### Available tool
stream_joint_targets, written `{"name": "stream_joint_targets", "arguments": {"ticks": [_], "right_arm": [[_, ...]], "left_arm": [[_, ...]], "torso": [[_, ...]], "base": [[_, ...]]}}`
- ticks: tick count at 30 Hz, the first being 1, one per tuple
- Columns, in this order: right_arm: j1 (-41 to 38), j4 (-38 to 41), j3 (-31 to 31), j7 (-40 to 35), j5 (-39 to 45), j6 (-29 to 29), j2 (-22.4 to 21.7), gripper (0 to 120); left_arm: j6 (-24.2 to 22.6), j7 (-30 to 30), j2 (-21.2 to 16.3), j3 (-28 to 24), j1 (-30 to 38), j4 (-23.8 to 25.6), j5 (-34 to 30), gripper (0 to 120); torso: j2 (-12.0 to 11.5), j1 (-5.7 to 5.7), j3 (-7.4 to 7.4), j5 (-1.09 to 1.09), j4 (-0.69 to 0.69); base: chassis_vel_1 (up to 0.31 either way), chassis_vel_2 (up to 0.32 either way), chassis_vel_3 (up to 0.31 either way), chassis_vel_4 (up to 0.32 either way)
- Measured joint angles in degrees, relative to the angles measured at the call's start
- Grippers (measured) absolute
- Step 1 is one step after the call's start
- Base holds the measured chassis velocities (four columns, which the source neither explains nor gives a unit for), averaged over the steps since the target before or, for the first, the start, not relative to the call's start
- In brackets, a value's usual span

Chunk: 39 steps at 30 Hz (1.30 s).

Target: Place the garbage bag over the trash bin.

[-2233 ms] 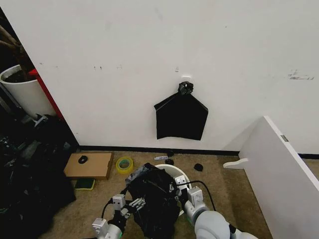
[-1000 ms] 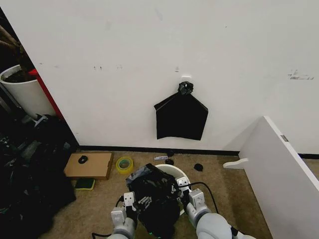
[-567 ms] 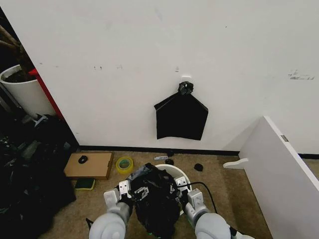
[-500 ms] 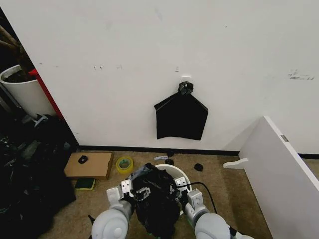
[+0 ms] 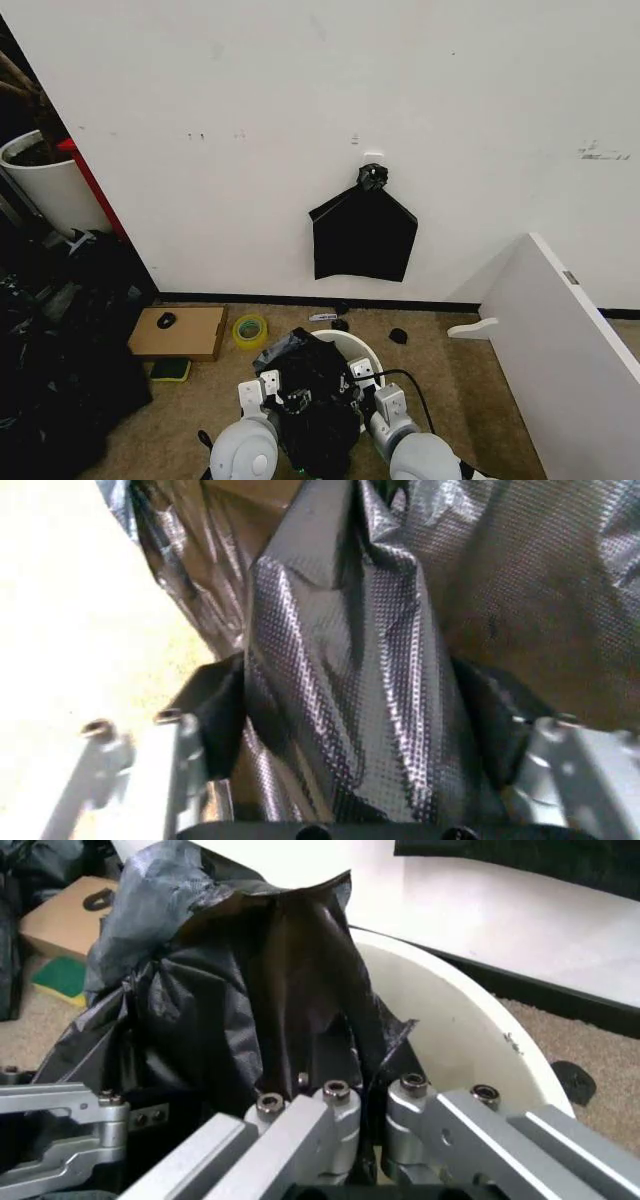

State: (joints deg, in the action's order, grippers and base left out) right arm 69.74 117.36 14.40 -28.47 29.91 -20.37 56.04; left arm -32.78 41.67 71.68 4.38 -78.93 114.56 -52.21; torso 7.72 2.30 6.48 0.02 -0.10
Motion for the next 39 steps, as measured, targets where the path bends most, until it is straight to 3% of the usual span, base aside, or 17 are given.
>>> {"name": "stream_joint_targets", "arguments": {"ticks": [6, 14, 17, 27, 39], "right_arm": [[0.36, 0.03, -0.05, -0.17, -0.43, 0.0, 0.14, 0], [0.27, -0.32, -0.61, -0.32, -0.99, 1.5, 0.14, 0], [0.39, -0.32, -0.82, -0.31, -1.25, 2.82, 0.28, 0], [0.46, 1.04, -2.5, 1.84, -2.1, 9.18, 0.38, 0], [-0.73, 0.73, -4.92, 1.52, -1.81, 11.84, 0.58, 0]], "left_arm": [[0.01, 0.52, -0.26, 1.25, 0.34, -0.94, -1.74, 40], [-1.13, 0.16, -1.56, 4.7, -0.48, 0.21, -4.9, 15], [-0.06, -2.56, -2.29, 6.8, -1.25, 0.36, -4.4, 5], [10.78, -18.88, -4.72, 14.08, -4.22, -1.8, 5.17, 3], [16.35, -27.51, -4.58, 17.99, -5.72, -2.96, 9.83, 3]], "torso": [[0.0, 0.0, 0.0, 0.0, 0.0], [0.0, 0.0, 0.0, -0.01, 0.0], [0.0, 0.0, 0.0, -0.01, 0.0], [0.0, 0.0, 0.0, -0.01, 0.0], [0.0, 0.0, 0.0, 0.0, 0.0]], "base": [[0.0, 0.0, 0.0, 0.0], [0.0, 0.0, 0.0, 0.0], [0.0, 0.0, 0.0, 0.0], [0.0, 0.0, 0.0, 0.0], [0.0, 0.0, 0.0, 0.0]]}}
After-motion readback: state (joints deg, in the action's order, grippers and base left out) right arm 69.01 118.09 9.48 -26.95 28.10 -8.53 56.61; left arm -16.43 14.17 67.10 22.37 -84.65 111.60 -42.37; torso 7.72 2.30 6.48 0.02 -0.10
